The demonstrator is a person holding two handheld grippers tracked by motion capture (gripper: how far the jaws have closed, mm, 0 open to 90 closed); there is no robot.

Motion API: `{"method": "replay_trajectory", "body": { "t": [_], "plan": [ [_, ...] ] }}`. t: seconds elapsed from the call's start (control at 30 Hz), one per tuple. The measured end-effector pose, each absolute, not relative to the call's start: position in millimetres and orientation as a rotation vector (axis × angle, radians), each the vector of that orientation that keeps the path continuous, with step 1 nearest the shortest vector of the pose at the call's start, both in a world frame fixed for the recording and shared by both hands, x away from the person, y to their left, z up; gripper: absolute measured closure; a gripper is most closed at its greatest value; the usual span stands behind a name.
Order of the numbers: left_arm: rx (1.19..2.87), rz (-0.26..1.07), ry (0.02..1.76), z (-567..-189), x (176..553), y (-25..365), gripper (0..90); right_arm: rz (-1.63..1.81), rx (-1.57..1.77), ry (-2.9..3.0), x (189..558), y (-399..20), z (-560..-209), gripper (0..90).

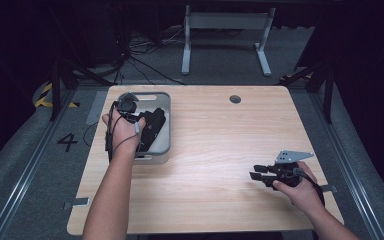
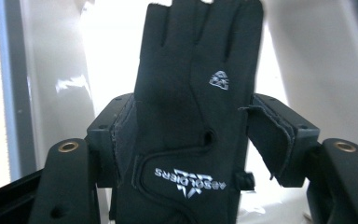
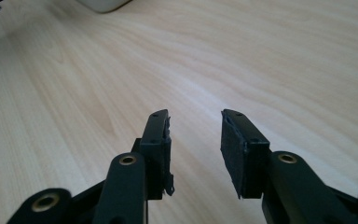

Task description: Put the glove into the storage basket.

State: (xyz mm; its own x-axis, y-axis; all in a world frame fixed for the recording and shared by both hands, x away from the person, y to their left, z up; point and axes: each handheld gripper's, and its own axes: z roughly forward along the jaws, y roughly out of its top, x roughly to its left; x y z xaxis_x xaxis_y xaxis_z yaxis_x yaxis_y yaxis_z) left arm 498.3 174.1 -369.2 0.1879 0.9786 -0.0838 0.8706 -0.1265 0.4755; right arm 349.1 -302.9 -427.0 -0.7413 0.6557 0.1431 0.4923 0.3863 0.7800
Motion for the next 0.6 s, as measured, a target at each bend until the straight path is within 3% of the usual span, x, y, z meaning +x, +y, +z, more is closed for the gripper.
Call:
{"method": "replay_trajectory", "body": {
  "t": [0.37,0.43,0.6],
  "plan": [
    [2.066,0.367,1.536,-341.7,447.3,163.7,35.8,1.174,1.078,2.381,377.5,-334.4,-410.6,58.5],
    [2.073,0.338,1.426,-333.7,424.7,156.3,35.6,1.17,1.091,2.37,380.3,-340.3,-411.2,57.6],
    [2.102,0.324,1.325,-336.9,399.9,146.5,35.3,1.17,1.126,2.365,380.7,-350.3,-417.0,56.9]
  ]
}}
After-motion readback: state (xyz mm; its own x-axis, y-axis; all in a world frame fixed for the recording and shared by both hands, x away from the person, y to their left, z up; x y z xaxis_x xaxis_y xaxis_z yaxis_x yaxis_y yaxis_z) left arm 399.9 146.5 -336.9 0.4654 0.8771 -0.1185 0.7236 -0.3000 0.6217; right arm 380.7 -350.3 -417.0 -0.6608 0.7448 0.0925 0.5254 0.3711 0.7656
